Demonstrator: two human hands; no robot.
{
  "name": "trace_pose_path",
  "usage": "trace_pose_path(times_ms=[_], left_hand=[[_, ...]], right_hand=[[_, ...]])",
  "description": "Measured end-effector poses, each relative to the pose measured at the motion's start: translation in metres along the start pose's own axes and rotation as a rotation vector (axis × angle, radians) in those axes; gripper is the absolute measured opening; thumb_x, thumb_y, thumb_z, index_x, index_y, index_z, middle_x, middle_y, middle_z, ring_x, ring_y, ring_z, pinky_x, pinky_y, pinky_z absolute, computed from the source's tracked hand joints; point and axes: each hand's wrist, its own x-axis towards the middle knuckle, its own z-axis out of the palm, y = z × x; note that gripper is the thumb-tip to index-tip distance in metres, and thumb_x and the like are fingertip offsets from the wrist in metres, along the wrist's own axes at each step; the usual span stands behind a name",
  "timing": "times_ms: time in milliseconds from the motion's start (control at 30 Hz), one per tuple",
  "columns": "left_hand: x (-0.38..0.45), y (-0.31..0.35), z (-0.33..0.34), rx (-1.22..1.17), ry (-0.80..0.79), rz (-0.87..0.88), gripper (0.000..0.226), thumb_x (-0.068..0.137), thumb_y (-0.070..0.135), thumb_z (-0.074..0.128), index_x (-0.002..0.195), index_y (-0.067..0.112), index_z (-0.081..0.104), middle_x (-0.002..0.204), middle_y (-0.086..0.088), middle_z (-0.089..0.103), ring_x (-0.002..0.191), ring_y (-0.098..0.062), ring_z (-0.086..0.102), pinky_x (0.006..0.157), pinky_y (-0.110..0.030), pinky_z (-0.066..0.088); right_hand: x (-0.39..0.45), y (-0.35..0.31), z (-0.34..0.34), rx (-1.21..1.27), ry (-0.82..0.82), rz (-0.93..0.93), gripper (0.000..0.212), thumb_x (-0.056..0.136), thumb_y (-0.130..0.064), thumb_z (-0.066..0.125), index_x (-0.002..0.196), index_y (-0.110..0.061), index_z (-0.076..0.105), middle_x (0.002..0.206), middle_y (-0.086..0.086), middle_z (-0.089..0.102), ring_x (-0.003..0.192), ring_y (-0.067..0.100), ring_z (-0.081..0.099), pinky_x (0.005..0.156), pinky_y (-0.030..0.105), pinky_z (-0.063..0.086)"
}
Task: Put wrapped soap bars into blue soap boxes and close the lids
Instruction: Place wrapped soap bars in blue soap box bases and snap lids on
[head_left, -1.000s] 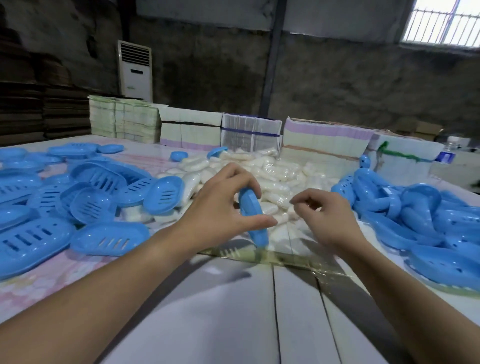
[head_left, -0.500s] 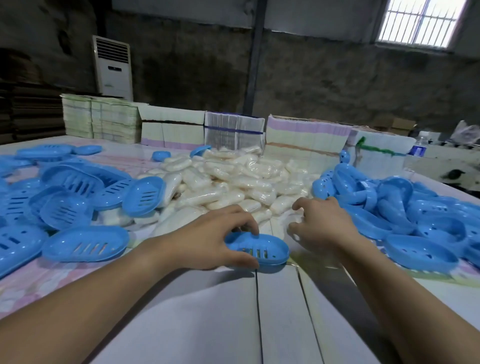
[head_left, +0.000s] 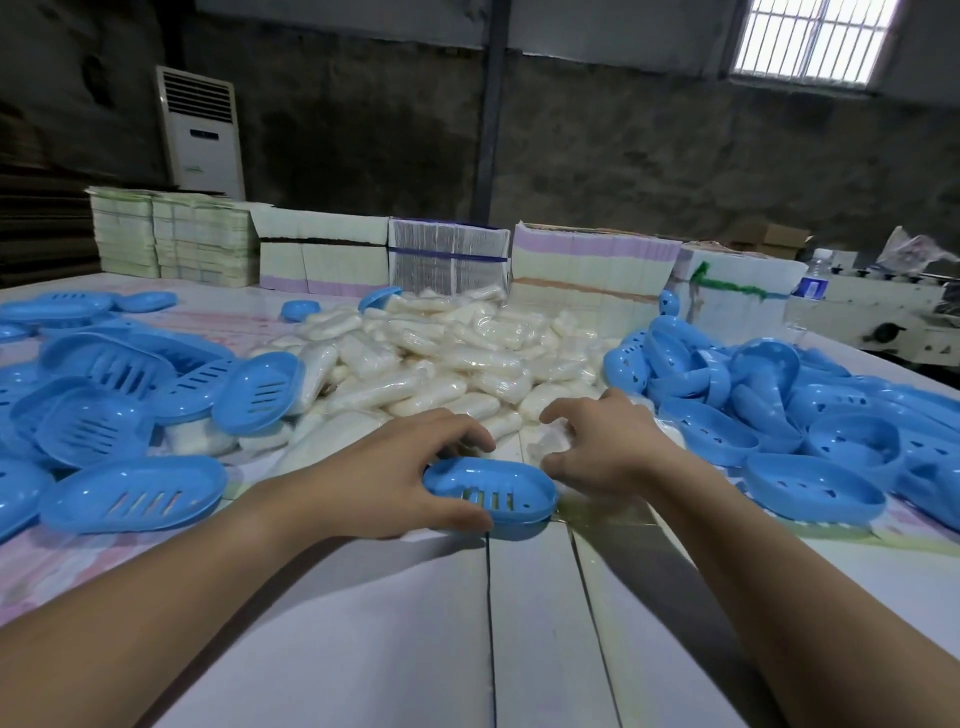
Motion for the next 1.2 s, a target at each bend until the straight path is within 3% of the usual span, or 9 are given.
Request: trace_pose_path(times_ms=[67, 200, 433, 533, 633, 700, 867, 1067, 1200], left_hand=[[-0.001, 0.001, -0.001, -0.022, -0.029, -0.044, 0.054, 0.065, 0.058, 0.08, 0.112, 0.045, 0.058, 0.109, 0.021, 0.061, 0.101, 0.001, 0.059, 0.08, -0.029, 0.057], [-0.004, 0.003, 0.0, -0.075, -0.063, -0.081, 0.059, 0.069, 0.053, 0.084, 0.12, 0.044, 0.056, 0.11, 0.02, 0.061, 0.093, 0.008, 0.057, 0.05, -0.019, 0.053], [-0.004, 0.007, 0.001, -0.114, -0.056, -0.159, 0.067, 0.07, 0.048, 0.087, 0.125, 0.046, 0.048, 0.109, 0.021, 0.058, 0.091, 0.001, 0.059, 0.05, -0.021, 0.054], [-0.003, 0.008, 0.002, -0.15, -0.034, -0.218, 0.074, 0.067, 0.048, 0.089, 0.127, 0.046, 0.045, 0.109, 0.019, 0.057, 0.091, -0.004, 0.059, 0.047, -0.021, 0.052], [-0.003, 0.008, 0.002, -0.117, -0.007, -0.222, 0.078, 0.064, 0.052, 0.088, 0.129, 0.044, 0.045, 0.109, 0.021, 0.056, 0.092, -0.001, 0.057, 0.049, -0.019, 0.053], [-0.002, 0.007, 0.001, -0.082, 0.012, -0.195, 0.076, 0.064, 0.055, 0.087, 0.127, 0.044, 0.046, 0.109, 0.024, 0.057, 0.094, 0.004, 0.057, 0.056, -0.012, 0.051], [-0.001, 0.004, 0.002, -0.028, 0.035, -0.145, 0.072, 0.063, 0.06, 0.084, 0.124, 0.043, 0.049, 0.111, 0.025, 0.063, 0.097, 0.012, 0.057, 0.07, -0.009, 0.042], [-0.001, 0.001, 0.003, 0.026, 0.049, -0.161, 0.079, 0.062, 0.063, 0.084, 0.129, 0.042, 0.049, 0.119, 0.02, 0.061, 0.108, 0.002, 0.056, 0.084, -0.01, 0.044], [-0.001, 0.002, 0.002, 0.06, 0.057, -0.156, 0.076, 0.062, 0.064, 0.083, 0.127, 0.042, 0.05, 0.112, 0.022, 0.06, 0.102, 0.007, 0.055, 0.077, -0.006, 0.039]], right_hand=[[-0.001, -0.002, 0.0, 0.014, 0.031, -0.022, 0.057, 0.076, -0.053, 0.062, 0.131, -0.042, 0.049, 0.104, -0.003, 0.057, 0.118, 0.02, 0.041, 0.093, 0.04, 0.037], [-0.001, -0.001, -0.004, 0.119, 0.099, -0.034, 0.051, 0.078, -0.053, 0.064, 0.127, -0.042, 0.053, 0.109, 0.0, 0.062, 0.113, 0.018, 0.048, 0.09, 0.037, 0.044], [-0.007, -0.009, -0.021, 0.734, 0.335, -0.112, 0.027, 0.087, -0.046, 0.065, 0.114, -0.041, 0.066, 0.085, -0.005, 0.063, 0.067, 0.001, 0.055, 0.059, 0.02, 0.043], [-0.01, -0.018, -0.025, 0.929, 0.333, -0.169, 0.017, 0.091, -0.041, 0.064, 0.108, -0.04, 0.066, 0.093, 0.002, 0.069, 0.085, 0.011, 0.063, 0.073, 0.023, 0.052], [-0.012, -0.028, -0.021, 1.058, 0.336, -0.222, 0.012, 0.091, -0.031, 0.067, 0.103, -0.034, 0.067, 0.091, -0.008, 0.07, 0.088, 0.002, 0.062, 0.073, 0.01, 0.047], [-0.014, -0.034, -0.014, 1.133, 0.285, -0.233, 0.012, 0.09, -0.025, 0.07, 0.1, -0.028, 0.068, 0.091, -0.009, 0.07, 0.089, 0.002, 0.062, 0.074, 0.011, 0.047], [-0.018, -0.04, -0.005, 1.098, 0.086, -0.28, 0.018, 0.078, -0.009, 0.079, 0.085, -0.019, 0.067, 0.084, -0.004, 0.067, 0.084, 0.01, 0.061, 0.082, 0.027, 0.051], [-0.019, -0.016, -0.014, 0.934, -0.094, -0.288, 0.022, 0.072, -0.006, 0.085, 0.083, -0.011, 0.066, 0.08, -0.004, 0.065, 0.066, -0.004, 0.056, 0.061, 0.011, 0.044], [-0.015, -0.015, -0.009, 0.681, -0.1, -0.309, 0.023, 0.069, -0.017, 0.088, 0.08, -0.013, 0.068, 0.084, -0.004, 0.065, 0.061, -0.009, 0.052, 0.057, 0.007, 0.038]])
